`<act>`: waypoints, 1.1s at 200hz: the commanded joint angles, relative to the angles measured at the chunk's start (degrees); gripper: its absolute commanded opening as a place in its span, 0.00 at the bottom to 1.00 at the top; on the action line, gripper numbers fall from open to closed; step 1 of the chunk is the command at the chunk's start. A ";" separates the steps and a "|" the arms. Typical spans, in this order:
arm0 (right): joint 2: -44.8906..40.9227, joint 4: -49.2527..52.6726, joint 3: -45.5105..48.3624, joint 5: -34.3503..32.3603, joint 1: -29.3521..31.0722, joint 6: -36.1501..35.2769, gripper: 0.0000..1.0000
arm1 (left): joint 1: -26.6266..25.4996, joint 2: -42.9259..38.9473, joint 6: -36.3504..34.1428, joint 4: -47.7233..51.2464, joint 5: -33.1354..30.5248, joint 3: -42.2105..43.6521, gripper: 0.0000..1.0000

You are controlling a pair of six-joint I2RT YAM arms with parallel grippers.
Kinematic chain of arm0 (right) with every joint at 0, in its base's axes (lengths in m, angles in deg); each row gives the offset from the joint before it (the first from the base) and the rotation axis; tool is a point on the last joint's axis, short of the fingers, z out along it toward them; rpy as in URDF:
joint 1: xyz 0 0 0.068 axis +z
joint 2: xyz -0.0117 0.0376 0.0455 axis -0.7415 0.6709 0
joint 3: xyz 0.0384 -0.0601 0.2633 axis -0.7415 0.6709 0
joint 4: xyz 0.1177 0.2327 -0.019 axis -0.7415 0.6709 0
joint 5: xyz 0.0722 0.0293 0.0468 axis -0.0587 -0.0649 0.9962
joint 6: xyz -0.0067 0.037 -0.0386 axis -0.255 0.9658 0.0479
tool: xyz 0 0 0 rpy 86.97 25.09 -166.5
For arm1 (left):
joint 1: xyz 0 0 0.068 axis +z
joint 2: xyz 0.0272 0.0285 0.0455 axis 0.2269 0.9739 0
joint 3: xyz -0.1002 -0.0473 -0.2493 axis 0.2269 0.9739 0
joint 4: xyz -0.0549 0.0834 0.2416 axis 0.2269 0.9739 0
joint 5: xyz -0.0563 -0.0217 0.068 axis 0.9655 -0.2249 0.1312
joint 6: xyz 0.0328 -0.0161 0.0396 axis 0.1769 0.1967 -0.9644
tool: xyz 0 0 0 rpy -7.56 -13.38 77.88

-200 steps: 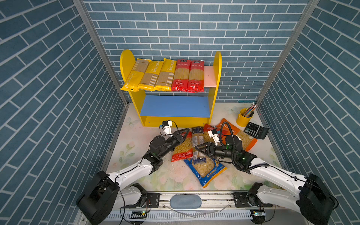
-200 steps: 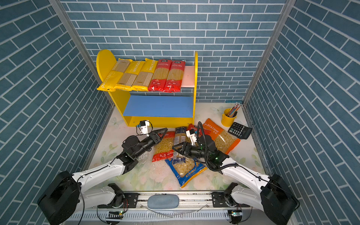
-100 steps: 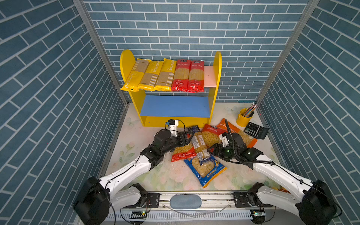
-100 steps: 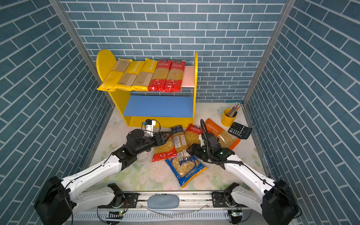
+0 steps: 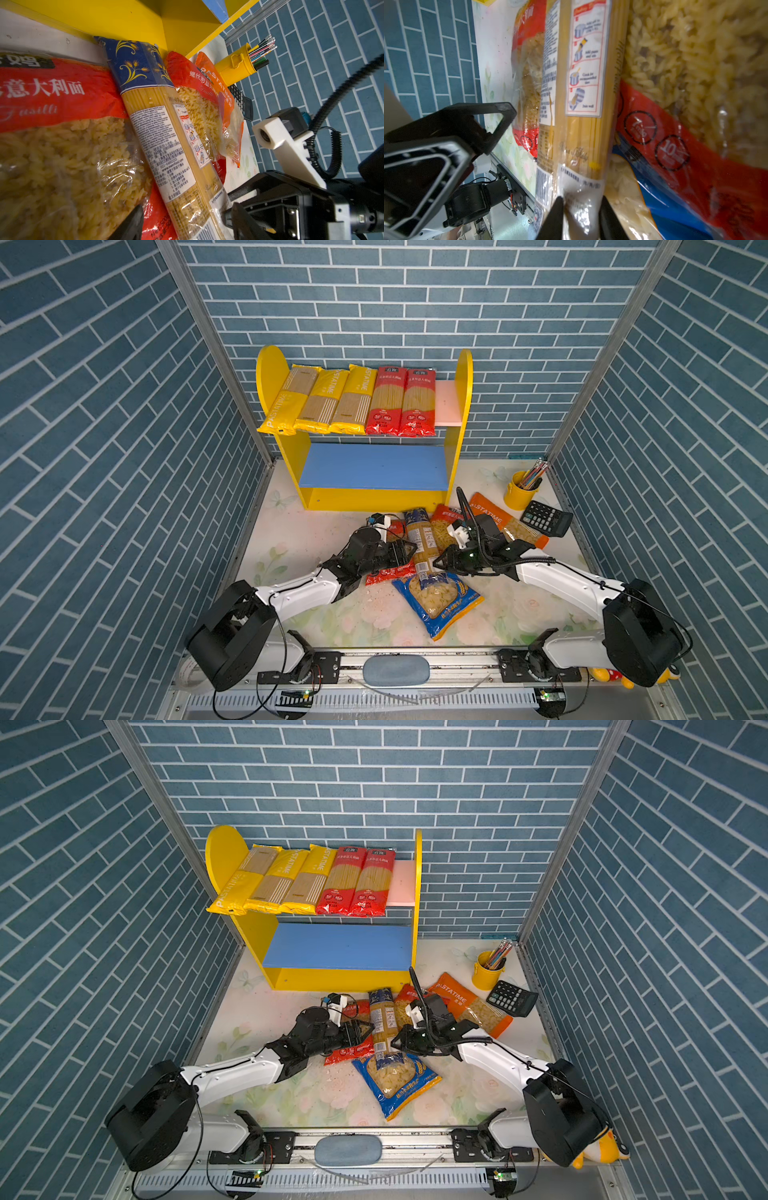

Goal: Place and organize the pasta boxes and bags onto the shelf

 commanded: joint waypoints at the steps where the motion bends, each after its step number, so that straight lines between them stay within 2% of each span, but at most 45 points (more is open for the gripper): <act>1: -1.90 6.04 -4.22 0.22 -0.06 -4.37 0.19 | 0.46 -0.25 -0.06 -2.27 0.38 0.29 0.67; 24: -2.63 18.05 -9.05 -5.09 0.13 -10.31 0.09 | 0.82 -1.79 0.12 -1.10 0.24 -0.31 0.68; 61: -4.81 35.41 -18.88 -23.02 2.07 -19.62 0.02 | 2.22 -6.50 0.43 1.86 -0.62 -0.60 0.67; 78: -4.40 41.73 -23.36 -34.39 4.20 -22.04 0.01 | 3.28 -9.11 0.18 3.92 -0.89 -0.70 0.68; 101: -3.39 47.59 -26.57 -49.88 8.93 -23.55 0.01 | 4.12 -11.54 -0.40 6.34 -1.06 -0.77 0.68; 132: -2.16 49.85 -25.34 -62.78 15.32 -23.00 0.00 | 4.22 -11.57 0.03 6.38 -1.07 0.31 0.68; 153: -0.01 49.48 -23.77 -66.05 19.61 -21.40 0.00 | 4.22 -11.28 1.37 4.85 -1.40 2.20 0.68; 192: 3.29 46.03 -22.75 -63.75 24.49 -19.10 0.00 | 3.52 -9.12 4.30 0.15 -0.18 4.26 0.68; 220: 4.00 41.89 -21.84 -64.05 28.29 -19.48 0.00 | 2.54 -8.18 3.63 1.08 -0.32 3.84 0.67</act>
